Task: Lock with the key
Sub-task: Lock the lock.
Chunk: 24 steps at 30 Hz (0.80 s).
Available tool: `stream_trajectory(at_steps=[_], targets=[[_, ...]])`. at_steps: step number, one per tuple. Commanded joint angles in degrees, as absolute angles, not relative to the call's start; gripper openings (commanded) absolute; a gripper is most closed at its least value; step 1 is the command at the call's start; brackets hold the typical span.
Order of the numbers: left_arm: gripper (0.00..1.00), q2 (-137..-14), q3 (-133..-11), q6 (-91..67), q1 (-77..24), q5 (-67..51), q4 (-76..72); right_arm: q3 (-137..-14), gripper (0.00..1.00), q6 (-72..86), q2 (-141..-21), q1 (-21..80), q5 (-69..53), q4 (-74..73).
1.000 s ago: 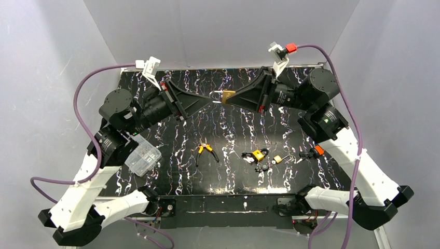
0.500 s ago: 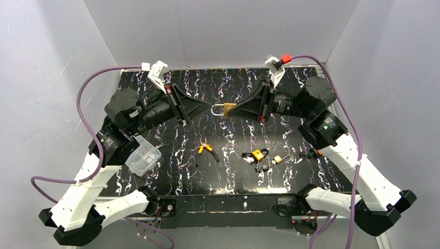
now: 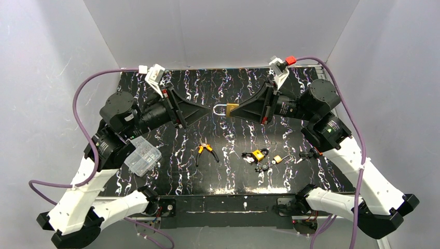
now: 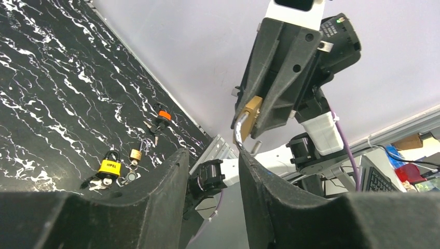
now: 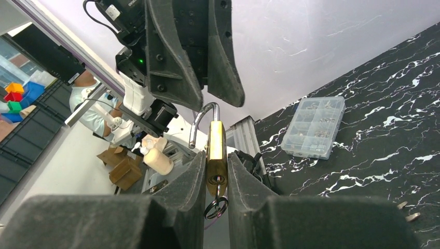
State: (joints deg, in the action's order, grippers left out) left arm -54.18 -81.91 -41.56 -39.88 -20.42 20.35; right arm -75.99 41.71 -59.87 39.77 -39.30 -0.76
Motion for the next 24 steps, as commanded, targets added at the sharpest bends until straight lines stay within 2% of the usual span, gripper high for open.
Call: stream_trajectory(at_steps=[1,7,16,24], targets=[[0.39,-53.2,-82.4,-42.5,-40.1,-23.6,18.6,-76.1,0.01,40.0,-58.5,39.8,-38.1,0.2],[0.37,-57.2,-84.4,-44.5,-40.1,-30.6,18.4,-76.7,0.01,39.2,-59.0,40.1,-38.7,0.6],[0.26,-58.1,-84.5,-45.5,-40.1,-30.4,17.8,-76.9,0.01,39.3,-59.5,40.9,-40.5,1.5],[0.29,-56.8,-85.0,-43.7,-40.1,-29.8,19.3,-76.5,0.01,40.8,-59.2,40.9,-42.0,2.0]])
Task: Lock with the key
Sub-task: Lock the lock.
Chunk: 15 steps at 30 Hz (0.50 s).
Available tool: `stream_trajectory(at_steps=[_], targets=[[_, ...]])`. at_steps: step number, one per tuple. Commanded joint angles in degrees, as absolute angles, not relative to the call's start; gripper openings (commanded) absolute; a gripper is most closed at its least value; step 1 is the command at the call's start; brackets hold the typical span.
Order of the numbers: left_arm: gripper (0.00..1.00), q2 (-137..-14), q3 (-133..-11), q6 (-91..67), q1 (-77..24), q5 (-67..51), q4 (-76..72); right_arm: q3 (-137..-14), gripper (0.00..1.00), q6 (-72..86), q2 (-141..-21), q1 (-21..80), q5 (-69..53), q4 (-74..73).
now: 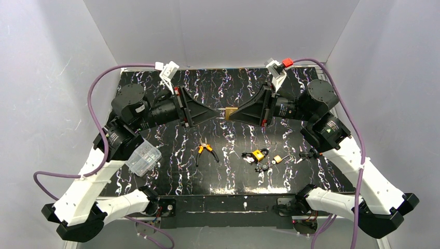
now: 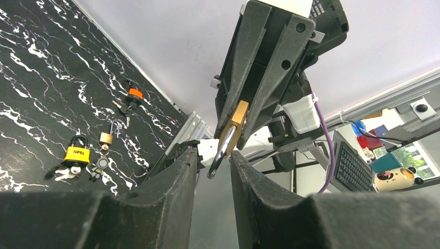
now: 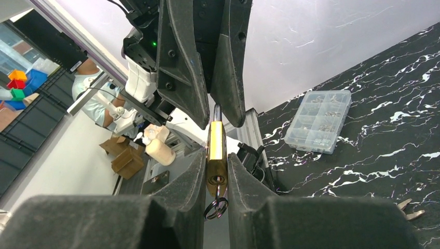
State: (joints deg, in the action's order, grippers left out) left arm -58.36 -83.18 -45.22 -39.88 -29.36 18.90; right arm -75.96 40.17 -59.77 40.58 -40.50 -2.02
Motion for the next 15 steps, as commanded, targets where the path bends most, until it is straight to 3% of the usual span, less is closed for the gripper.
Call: stream_trajectory(at_steps=[1,15], targets=[[0.29,-56.7,-85.1,-43.4,-40.1,-29.8,19.5,-76.5,0.01,41.0,-59.2,40.9,-42.3,2.2],[0.00,-56.8,-85.5,-41.3,-40.1,-30.5,21.0,-76.9,0.01,45.2,-60.2,40.8,-45.3,5.6]])
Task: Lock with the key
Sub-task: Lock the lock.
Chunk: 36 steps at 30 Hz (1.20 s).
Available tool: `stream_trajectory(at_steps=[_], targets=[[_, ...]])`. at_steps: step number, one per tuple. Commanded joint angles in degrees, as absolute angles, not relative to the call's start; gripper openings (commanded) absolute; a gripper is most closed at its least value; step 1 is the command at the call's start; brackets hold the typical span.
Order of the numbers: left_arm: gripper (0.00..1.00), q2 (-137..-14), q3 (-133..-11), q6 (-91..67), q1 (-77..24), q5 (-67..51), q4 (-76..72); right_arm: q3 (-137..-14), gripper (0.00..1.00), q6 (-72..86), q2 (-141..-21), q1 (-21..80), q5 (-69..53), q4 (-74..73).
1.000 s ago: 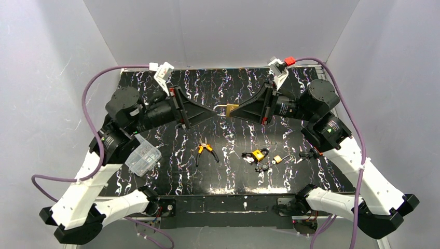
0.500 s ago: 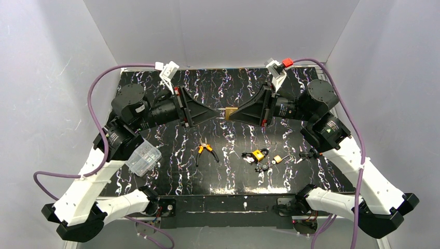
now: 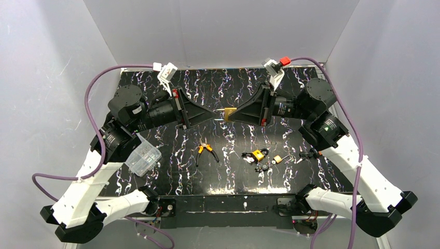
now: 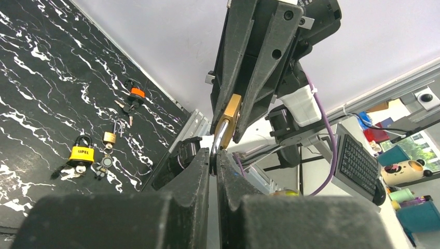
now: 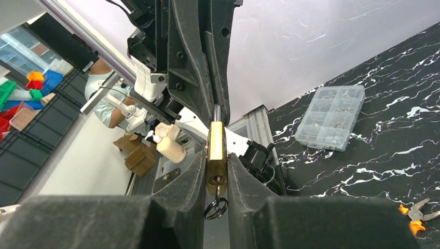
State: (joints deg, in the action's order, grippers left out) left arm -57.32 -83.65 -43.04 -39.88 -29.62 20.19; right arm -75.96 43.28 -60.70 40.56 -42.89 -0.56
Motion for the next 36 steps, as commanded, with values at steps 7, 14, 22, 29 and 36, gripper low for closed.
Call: stream_trajectory(at_steps=[7,14,22,29,36], targets=[[0.00,-56.1,-84.8,-40.3,-40.1,-31.5,21.0,-76.8,0.01,50.5,-61.2,40.7,-49.1,10.4],[0.00,-55.6,-85.4,-40.4,-40.6,-32.2,19.8,-76.4,0.01,57.7,-63.9,40.8,-53.3,17.9],[0.00,-55.3,-85.4,-40.2,-41.0,-30.7,20.8,-75.7,0.01,61.3,-65.9,40.9,-54.6,23.2],[0.00,-55.6,-85.0,-40.2,-41.3,-29.0,21.6,-78.7,0.01,53.9,-66.1,43.1,-51.4,13.5],[0.00,-56.0,-84.5,-39.9,-41.8,-27.1,21.7,-81.4,0.01,48.6,-66.8,45.9,-48.6,7.7]])
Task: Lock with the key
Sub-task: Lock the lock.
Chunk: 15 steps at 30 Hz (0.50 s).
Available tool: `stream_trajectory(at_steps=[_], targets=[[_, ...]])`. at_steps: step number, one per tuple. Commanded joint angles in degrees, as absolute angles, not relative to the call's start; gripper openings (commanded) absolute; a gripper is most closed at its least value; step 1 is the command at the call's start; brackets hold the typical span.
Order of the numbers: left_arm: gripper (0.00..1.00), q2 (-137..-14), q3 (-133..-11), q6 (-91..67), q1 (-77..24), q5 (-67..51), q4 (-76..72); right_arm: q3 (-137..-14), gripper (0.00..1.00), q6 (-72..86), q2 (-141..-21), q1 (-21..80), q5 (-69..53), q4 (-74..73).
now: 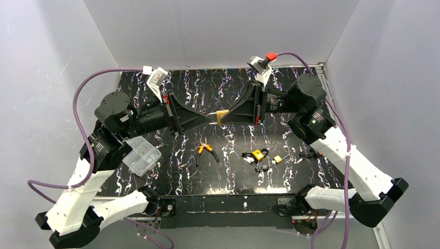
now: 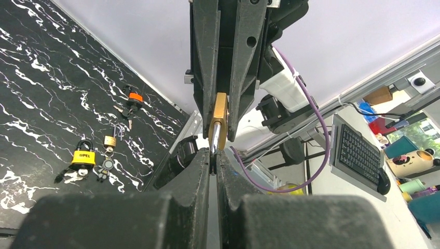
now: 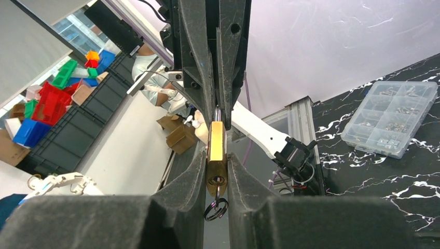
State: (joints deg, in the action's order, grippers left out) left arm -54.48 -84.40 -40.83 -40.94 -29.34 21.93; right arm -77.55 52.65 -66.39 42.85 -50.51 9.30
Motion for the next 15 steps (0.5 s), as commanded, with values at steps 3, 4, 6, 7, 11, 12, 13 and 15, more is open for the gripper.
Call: stream_trajectory(at_steps=[3,4,6,7,11,12,13,15], targets=[[0.00,-56.8,-84.4,-40.2,-42.1,-27.1,21.8,-84.3,0.01,42.9,-67.1,48.2,-44.7,0.1],[0.00,-57.1,-84.4,-40.3,-42.3,-27.0,21.9,-85.4,0.01,40.6,-67.3,49.1,-43.0,-3.0],[0.00,-58.1,-84.9,-40.3,-42.7,-26.0,23.3,-87.0,0.01,37.2,-67.4,50.9,-39.3,-7.5],[0.00,-58.4,-85.1,-40.0,-42.8,-25.1,24.1,-87.5,0.01,35.8,-67.3,51.7,-37.5,-9.0],[0.00,-58.9,-86.2,-39.2,-43.2,-21.0,27.2,-88.4,0.01,32.2,-67.0,54.0,-32.0,-13.1],[0.00,-59.0,-86.4,-39.2,-43.3,-20.6,27.3,-88.9,0.01,31.5,-67.2,54.5,-31.0,-14.2],[0.00,-59.3,-86.7,-39.2,-43.5,-20.5,27.5,-89.2,0.01,30.9,-67.4,54.9,-30.3,-15.0],[0.00,-59.7,-87.3,-39.3,-44.3,-19.9,27.6,-89.6,0.01,30.0,-67.7,55.7,-28.6,-16.0]])
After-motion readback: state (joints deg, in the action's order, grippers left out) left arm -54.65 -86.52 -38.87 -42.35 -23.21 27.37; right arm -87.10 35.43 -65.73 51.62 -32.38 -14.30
